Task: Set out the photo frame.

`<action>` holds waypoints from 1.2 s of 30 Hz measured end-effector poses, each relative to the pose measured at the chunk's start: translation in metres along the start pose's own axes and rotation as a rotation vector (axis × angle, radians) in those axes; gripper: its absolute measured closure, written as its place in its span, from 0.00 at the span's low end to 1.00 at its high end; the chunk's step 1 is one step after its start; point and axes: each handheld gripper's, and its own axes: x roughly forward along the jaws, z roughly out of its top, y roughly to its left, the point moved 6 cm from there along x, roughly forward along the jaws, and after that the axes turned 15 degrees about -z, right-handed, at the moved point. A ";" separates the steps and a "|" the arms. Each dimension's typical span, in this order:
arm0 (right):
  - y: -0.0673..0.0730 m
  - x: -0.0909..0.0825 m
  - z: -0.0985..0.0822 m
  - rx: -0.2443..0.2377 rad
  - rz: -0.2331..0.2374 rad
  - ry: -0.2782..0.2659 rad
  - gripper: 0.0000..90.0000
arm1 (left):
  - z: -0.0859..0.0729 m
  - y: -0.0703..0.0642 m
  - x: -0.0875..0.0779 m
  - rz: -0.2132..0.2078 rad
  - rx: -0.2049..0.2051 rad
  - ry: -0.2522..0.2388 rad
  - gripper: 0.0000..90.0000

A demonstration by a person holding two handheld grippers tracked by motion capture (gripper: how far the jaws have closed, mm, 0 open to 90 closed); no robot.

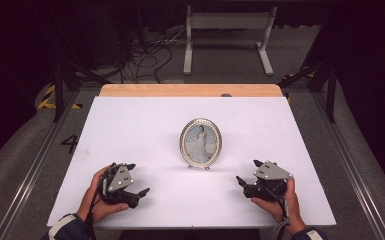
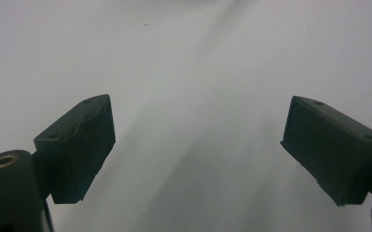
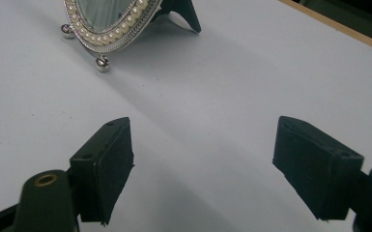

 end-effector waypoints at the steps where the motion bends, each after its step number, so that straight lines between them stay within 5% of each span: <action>1: -0.001 -0.001 -0.002 0.008 0.002 0.002 0.24 | -0.001 0.001 -0.003 -0.001 -0.009 -0.010 0.13; 20: -0.024 -0.010 -0.021 0.079 -0.032 0.022 0.22 | -0.034 0.017 -0.042 0.003 -0.176 -0.119 0.13; 26: -0.028 -0.008 -0.024 0.092 -0.038 0.026 0.22 | -0.035 0.020 -0.051 0.016 -0.197 -0.169 0.13; 36: -0.030 -0.007 -0.026 0.093 -0.047 0.029 0.21 | -0.034 0.020 -0.046 0.022 -0.185 -0.149 0.11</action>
